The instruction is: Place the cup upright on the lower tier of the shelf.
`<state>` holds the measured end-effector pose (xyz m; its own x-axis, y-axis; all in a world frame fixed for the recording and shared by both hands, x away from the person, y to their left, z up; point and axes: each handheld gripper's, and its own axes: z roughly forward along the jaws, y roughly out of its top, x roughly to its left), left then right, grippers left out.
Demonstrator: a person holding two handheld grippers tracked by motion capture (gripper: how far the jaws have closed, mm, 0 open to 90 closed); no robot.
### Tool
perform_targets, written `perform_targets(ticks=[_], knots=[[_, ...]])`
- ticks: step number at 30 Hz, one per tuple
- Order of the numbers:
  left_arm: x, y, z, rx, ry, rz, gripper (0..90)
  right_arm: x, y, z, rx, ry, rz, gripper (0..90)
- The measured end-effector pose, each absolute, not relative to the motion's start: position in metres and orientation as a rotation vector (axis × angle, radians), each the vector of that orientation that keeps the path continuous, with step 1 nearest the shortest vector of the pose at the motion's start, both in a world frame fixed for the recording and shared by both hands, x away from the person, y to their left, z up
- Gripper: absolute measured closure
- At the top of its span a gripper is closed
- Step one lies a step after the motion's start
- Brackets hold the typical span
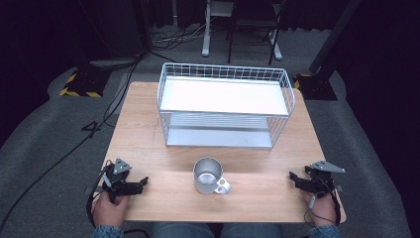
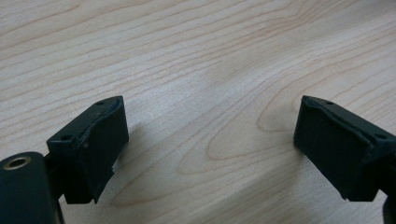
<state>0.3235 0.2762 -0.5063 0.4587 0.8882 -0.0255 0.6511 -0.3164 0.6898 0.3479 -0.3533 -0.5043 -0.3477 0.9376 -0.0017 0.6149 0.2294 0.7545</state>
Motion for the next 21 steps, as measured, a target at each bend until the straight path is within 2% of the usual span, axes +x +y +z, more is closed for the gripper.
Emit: perform_targets(ticks=[21], knots=[[0.3236,0.2762,-0.5062,2.074,1.278,0.481,10.4,0.3473,-0.3544,-0.5040,1.432,2.035,0.929,32.0]])
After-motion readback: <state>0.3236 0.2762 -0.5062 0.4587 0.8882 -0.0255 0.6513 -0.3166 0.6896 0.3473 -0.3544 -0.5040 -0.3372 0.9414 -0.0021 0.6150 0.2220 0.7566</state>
